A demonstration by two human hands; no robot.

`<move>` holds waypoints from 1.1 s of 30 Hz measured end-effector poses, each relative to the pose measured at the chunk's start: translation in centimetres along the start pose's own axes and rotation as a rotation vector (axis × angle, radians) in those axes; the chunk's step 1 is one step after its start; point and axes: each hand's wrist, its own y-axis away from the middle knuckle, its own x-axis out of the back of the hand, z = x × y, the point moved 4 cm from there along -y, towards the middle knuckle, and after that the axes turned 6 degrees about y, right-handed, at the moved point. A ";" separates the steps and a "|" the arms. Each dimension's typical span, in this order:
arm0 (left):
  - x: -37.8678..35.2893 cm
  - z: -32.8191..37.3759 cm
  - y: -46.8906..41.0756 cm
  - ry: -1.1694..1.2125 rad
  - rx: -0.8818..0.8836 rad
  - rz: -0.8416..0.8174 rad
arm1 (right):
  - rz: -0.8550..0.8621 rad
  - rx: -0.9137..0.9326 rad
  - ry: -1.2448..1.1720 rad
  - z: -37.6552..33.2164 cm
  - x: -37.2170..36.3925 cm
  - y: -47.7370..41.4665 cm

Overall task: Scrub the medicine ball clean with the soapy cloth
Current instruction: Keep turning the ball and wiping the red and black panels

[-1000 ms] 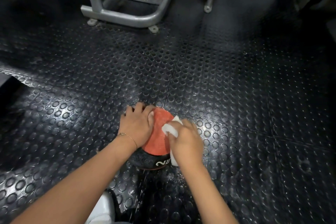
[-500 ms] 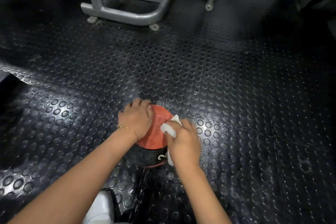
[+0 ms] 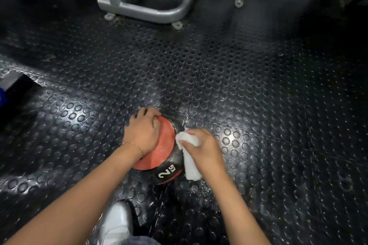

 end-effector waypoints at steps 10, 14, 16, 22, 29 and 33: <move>-0.5 0.9 1.6 -0.097 -0.237 -0.056 | 0.068 0.244 0.392 -1.4 0.2 1.4; -0.7 0.9 1.9 -0.107 -0.300 -0.075 | 0.069 0.264 0.459 -1.4 0.4 1.0; -0.8 0.7 2.0 -0.112 -0.321 -0.057 | 0.071 0.225 0.488 -2.1 0.3 -0.3; -0.5 1.0 1.1 -0.095 -0.259 -0.086 | 0.062 0.303 0.426 -1.6 0.0 1.9; -0.8 0.7 1.7 -0.113 -0.344 -0.075 | 0.028 0.164 0.411 -2.4 0.4 -1.9; -0.6 0.7 1.1 -0.137 -0.328 -0.110 | -0.050 0.151 0.451 -2.2 0.3 -0.9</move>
